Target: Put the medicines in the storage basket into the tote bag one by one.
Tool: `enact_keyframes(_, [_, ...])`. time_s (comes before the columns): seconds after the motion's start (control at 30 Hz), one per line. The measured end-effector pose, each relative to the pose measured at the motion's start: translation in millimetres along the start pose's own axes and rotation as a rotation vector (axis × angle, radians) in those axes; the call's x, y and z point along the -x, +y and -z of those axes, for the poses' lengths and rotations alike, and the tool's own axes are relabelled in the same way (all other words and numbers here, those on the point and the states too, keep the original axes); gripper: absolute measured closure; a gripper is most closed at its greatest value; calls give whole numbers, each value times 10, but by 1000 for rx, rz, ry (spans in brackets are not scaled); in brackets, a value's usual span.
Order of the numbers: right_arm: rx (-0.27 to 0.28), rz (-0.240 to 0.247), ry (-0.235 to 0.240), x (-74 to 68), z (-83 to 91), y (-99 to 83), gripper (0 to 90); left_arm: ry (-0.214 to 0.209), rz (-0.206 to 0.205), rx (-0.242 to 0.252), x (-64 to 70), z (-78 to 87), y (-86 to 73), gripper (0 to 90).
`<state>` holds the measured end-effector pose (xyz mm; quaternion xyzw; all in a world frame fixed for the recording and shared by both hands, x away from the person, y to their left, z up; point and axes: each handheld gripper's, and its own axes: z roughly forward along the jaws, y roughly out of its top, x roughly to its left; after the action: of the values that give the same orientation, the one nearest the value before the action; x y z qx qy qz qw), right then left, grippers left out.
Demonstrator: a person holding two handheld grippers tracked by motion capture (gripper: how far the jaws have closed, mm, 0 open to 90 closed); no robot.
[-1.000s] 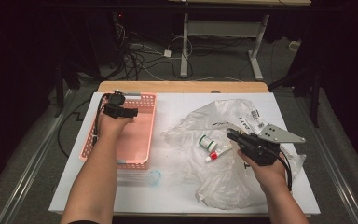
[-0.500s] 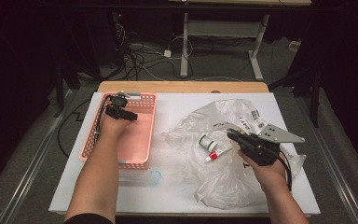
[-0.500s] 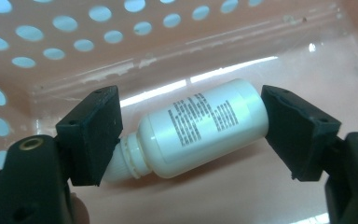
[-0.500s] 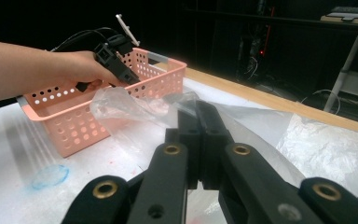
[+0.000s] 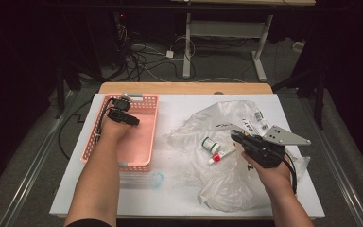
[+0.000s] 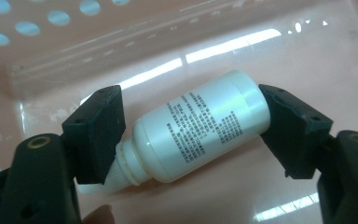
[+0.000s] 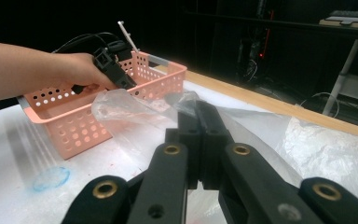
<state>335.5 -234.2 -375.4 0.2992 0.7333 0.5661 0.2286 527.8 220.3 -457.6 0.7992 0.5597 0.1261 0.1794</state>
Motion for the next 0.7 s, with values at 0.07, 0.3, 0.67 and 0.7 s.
enact_keyframes(0.07, [1, 2, 4, -5, 3, 6, 900, -3, -3, -2, 6, 12, -17, 255])
enact_keyframes(0.3, [2, -1, 5, -25, -4, 10, 900, -15, 5, 7, 12, 52, -79, 258])
enact_keyframes(0.67, [-1, 5, 12, -36, -18, 8, 900, -30, -15, 15, 62, 91, -130, 330])
enact_keyframes(0.7, [-1, 5, 11, -35, -17, 8, 900, -35, -18, 16, 65, 92, -130, 330])
